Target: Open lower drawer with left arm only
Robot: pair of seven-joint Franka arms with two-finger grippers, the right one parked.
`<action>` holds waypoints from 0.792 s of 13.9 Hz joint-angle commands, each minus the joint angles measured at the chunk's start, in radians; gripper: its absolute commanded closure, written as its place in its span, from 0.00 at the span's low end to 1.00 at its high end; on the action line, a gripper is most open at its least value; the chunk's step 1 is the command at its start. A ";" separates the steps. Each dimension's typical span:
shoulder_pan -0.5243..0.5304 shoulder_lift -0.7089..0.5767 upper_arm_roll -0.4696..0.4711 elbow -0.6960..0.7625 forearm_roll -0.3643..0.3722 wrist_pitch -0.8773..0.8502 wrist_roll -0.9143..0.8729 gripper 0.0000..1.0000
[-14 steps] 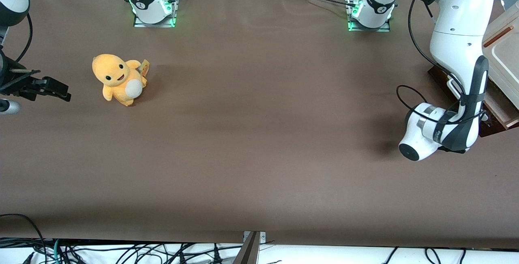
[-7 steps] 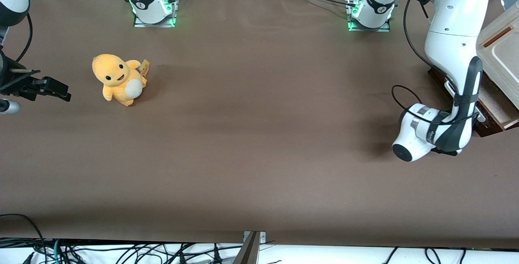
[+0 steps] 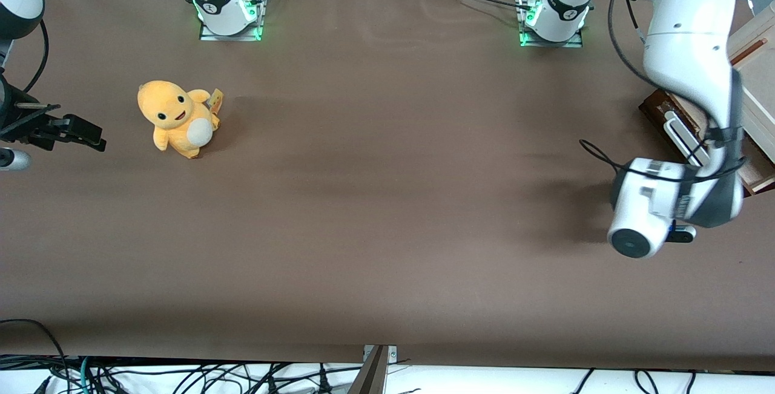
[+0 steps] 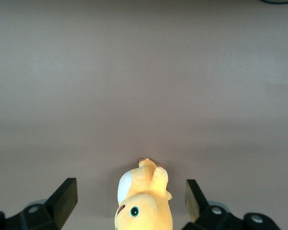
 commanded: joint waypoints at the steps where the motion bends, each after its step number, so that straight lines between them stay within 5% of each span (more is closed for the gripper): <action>1: 0.041 -0.044 -0.001 0.092 -0.230 -0.003 0.033 0.00; 5: 0.127 -0.148 -0.001 0.156 -0.612 0.017 0.036 0.00; 6: 0.136 -0.157 -0.001 0.172 -0.658 0.017 0.036 0.00; 11: 0.138 -0.261 0.000 0.190 -0.669 0.052 0.050 0.00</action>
